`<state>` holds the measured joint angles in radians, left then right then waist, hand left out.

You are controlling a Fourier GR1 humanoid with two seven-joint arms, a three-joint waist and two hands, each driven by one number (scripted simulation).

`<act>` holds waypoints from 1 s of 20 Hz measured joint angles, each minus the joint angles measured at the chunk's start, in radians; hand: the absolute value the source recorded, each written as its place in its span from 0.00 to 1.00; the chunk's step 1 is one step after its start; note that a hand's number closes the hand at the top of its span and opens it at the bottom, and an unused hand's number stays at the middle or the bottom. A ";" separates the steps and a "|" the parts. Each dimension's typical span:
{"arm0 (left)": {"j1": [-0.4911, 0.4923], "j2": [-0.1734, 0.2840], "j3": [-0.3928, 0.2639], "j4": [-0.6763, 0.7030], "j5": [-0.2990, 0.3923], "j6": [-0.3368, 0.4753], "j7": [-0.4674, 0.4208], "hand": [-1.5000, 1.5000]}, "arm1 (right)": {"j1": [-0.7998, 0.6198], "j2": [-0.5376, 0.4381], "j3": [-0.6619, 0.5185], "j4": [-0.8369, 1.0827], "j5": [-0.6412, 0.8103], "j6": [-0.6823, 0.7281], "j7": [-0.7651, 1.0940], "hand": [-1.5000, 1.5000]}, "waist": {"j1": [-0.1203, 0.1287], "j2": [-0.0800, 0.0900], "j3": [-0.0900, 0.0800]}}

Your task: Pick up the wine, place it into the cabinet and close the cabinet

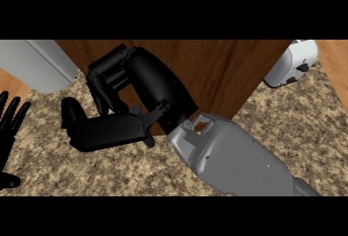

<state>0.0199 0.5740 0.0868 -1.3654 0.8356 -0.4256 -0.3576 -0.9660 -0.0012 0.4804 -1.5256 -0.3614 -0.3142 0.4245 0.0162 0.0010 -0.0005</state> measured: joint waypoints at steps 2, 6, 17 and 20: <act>-0.008 -0.001 0.012 0.005 -0.003 -0.003 0.008 0.00 | -0.006 0.001 -0.026 0.040 -0.010 0.006 -0.013 1.00 | -0.002 0.000 0.000; -0.004 -0.013 0.032 0.014 -0.017 -0.021 0.005 0.00 | 0.022 -0.003 -0.072 0.122 -0.001 0.078 -0.078 1.00 | -0.004 -0.002 -0.001; -0.022 -0.027 0.055 0.022 -0.019 -0.046 0.036 0.00 | 0.028 -0.009 -0.112 0.241 0.028 0.250 -0.244 1.00 | 0.007 -0.032 -0.009; -0.030 -0.019 0.059 0.018 -0.013 -0.052 0.050 0.00 | 0.020 -0.011 -0.118 0.271 0.035 0.271 -0.272 1.00 | 0.013 -0.036 -0.010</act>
<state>-0.0099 0.5553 0.1454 -1.3471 0.8224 -0.4778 -0.3075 -0.9456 -0.0123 0.3620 -1.2551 -0.3260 -0.0434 0.1522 0.0288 -0.0355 -0.0101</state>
